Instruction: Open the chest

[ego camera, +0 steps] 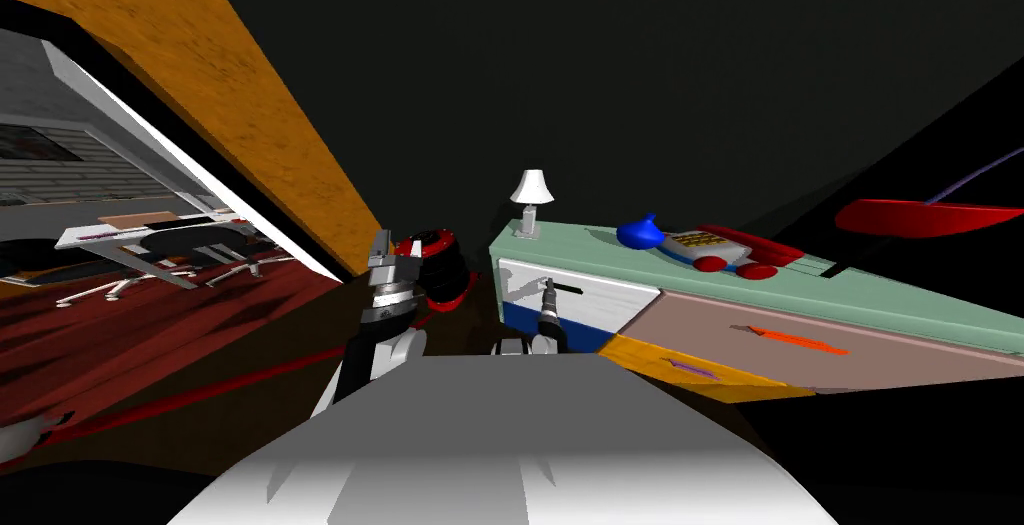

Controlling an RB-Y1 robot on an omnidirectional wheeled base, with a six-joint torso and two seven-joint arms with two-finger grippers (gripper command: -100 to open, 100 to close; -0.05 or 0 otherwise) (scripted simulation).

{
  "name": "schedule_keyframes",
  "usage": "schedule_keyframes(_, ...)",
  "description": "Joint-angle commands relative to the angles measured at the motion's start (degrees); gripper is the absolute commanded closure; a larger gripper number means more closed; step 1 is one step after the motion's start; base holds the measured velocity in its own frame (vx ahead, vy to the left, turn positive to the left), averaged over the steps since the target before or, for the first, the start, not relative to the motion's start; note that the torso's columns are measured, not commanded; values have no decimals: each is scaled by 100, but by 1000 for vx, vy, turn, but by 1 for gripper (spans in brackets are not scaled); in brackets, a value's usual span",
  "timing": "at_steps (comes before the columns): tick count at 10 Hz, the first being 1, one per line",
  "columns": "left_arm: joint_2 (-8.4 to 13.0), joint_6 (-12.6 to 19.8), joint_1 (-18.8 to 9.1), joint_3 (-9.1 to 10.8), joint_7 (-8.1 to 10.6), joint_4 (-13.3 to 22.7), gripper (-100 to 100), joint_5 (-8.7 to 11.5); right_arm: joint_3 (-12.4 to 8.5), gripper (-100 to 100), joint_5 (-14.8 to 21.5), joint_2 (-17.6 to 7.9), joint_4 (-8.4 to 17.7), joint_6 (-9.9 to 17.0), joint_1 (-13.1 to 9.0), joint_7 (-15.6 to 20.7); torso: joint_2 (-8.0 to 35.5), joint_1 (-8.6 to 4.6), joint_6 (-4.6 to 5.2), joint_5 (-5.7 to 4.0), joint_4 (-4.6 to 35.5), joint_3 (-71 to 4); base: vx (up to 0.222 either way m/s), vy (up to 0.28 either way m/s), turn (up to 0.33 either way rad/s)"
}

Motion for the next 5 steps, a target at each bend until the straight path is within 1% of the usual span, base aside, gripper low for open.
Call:
schedule_keyframes(1, 0, 0, 0, 0, 0, 0, 0, 0, -344, -100, -455, 203, 273, -326, -263, 404, 10, -6, 2, -2, 3, 6, -115, -83, 411)
schedule_keyframes(2, 0, 0, 0, 0, 0, 0, 0, 0, -344, -100, -463, 203, 273, -326, -263, 405, 16, -12, 1, -4, 5, 10, -80, -62, 319)
schedule_keyframes(3, 0, 0, 1, 1, 0, 0, 0, 0, -481, -100, -647, 287, 379, -450, -368, 568, 4, -5, 3, -2, 2, 4, -74, -38, 400)
schedule_keyframes(4, 0, 0, 1, 0, 0, 0, 0, 0, -419, -100, -561, 230, 288, -361, -300, 479, 0, 3, 0, 0, 1, 1, -37, -19, 82)
schedule_keyframes(5, 0, 0, 3, 1, 0, 0, 0, 0, -344, 100, -463, 203, 273, -326, -263, 405, -9, 3, 7, 1, -2, -4, 32, 14, -356)
